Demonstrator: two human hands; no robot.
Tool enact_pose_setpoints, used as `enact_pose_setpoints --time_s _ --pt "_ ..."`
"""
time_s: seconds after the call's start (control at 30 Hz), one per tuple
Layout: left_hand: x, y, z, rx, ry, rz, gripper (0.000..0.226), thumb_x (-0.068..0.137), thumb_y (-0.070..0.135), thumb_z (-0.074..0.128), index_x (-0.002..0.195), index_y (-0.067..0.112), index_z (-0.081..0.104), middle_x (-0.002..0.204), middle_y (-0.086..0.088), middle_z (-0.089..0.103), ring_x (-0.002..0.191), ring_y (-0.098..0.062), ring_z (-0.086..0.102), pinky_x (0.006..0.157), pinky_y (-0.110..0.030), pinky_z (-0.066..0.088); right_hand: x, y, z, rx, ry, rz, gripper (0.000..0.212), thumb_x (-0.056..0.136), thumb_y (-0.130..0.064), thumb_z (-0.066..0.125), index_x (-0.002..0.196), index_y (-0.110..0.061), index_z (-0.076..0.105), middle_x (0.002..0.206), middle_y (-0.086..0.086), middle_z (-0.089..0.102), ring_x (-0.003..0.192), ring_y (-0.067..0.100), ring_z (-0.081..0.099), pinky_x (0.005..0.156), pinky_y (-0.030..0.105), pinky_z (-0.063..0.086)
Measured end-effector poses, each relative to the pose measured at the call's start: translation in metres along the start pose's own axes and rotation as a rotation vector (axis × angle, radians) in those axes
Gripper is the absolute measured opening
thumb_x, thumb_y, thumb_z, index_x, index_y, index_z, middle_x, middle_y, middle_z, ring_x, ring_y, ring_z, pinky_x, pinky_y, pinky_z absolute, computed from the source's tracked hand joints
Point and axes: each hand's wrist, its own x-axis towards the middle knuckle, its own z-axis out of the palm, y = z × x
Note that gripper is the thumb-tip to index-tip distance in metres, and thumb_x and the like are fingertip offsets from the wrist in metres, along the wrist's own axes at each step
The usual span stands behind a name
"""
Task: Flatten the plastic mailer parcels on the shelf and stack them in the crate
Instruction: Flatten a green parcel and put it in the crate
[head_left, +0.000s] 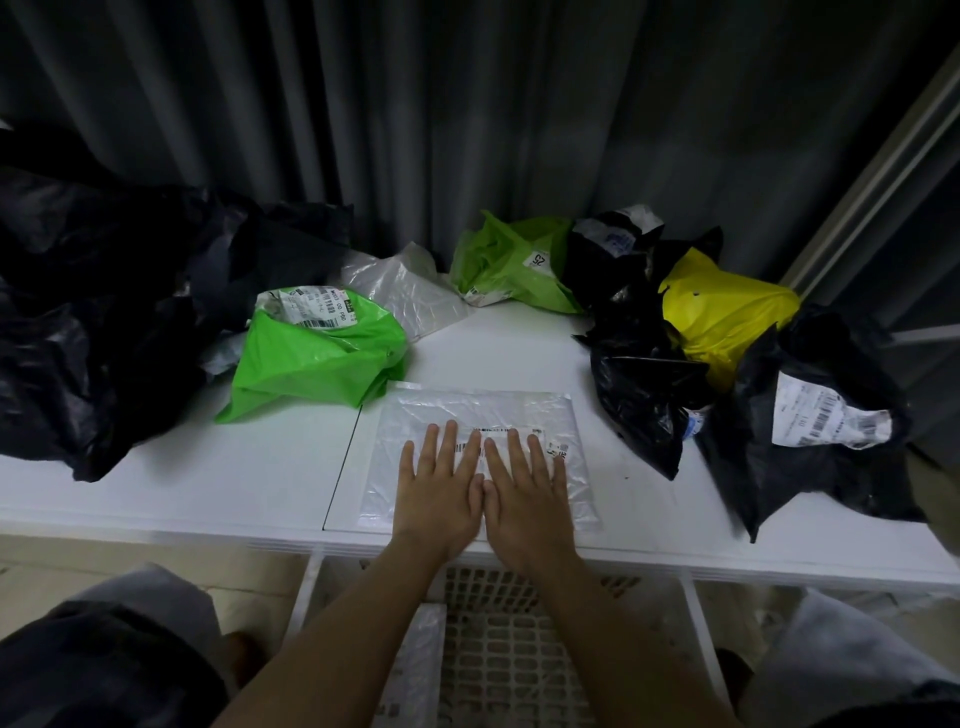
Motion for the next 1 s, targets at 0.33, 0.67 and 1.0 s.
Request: enact_pose_setpoints --time_s 0.33,0.67,1.0 --pt "0.001 0.001 0.000 0.012 -0.041 -0.007 0.083 0.073 0.047 -0.023 0.152 0.027 -0.008 0.159 -0.006 -0.015 0.146 -0.025 -0.018 0.118 -0.048 -0.009 0.000 0.001 0.001 0.043 -0.002 -0.018 0.075 0.093 -0.050 -0.014 0.150 -0.024 0.027 0.158 0.008 0.020 0.147 0.028 0.010 0.117 0.054 0.006" --pt "0.002 0.001 -0.005 0.029 -0.097 -0.030 0.058 0.098 0.043 0.001 0.152 0.026 -0.008 0.159 -0.006 -0.017 0.145 -0.025 -0.019 0.117 -0.049 -0.010 0.001 0.000 -0.004 0.036 -0.082 -0.028 0.094 0.078 -0.057 -0.034 0.153 -0.027 0.014 0.161 0.005 0.002 0.148 0.025 -0.007 0.117 0.051 -0.008" --pt "0.010 -0.008 -0.033 -0.274 -0.294 -0.035 0.056 0.103 0.043 0.016 0.152 0.030 -0.006 0.158 -0.004 -0.022 0.143 -0.022 -0.025 0.116 -0.043 -0.014 0.008 0.004 -0.037 0.198 -0.283 0.030 0.057 0.102 -0.038 0.032 0.153 -0.027 0.010 0.161 0.001 -0.008 0.148 0.020 -0.009 0.119 0.041 -0.005"
